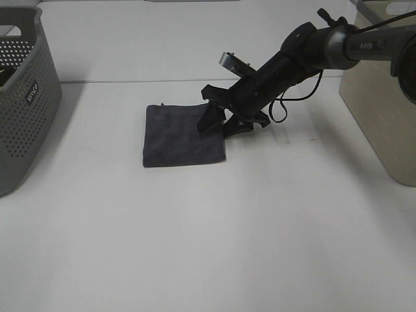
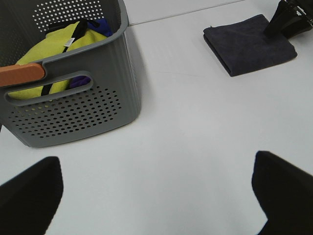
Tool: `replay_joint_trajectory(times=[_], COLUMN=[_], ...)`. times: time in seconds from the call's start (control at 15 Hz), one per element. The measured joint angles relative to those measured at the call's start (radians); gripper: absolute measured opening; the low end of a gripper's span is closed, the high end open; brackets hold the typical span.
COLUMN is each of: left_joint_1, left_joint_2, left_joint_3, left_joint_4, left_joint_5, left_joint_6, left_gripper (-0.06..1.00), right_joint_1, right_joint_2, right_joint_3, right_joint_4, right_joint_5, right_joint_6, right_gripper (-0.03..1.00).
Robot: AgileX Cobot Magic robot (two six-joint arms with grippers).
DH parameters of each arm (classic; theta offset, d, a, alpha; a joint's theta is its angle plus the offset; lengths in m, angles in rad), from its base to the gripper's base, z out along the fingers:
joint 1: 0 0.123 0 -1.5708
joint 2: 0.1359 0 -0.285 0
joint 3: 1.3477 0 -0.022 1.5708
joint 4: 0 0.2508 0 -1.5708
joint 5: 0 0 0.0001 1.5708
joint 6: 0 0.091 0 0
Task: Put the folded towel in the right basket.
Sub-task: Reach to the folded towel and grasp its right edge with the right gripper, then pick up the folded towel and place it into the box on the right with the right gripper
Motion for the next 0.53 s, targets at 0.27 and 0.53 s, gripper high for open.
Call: replay_joint_trajectory(times=[0.27, 0.53], left_joint_1=[0.000, 0.000], left_joint_2=[0.000, 0.000], left_joint_3=[0.000, 0.000], left_joint_4=[0.000, 0.000], left_joint_5=[0.000, 0.000], left_joint_6=[0.000, 0.000], left_gripper=[0.99, 0.99], right_joint_1=[0.000, 0.000], right_joint_2=[0.001, 0.003], right_joint_3=[0.000, 0.000], right_joint_4=[-0.002, 0.004], right_joint_5=[-0.009, -0.007], right_joint_6=[-0.001, -0.001], right_gripper=[0.14, 0.04])
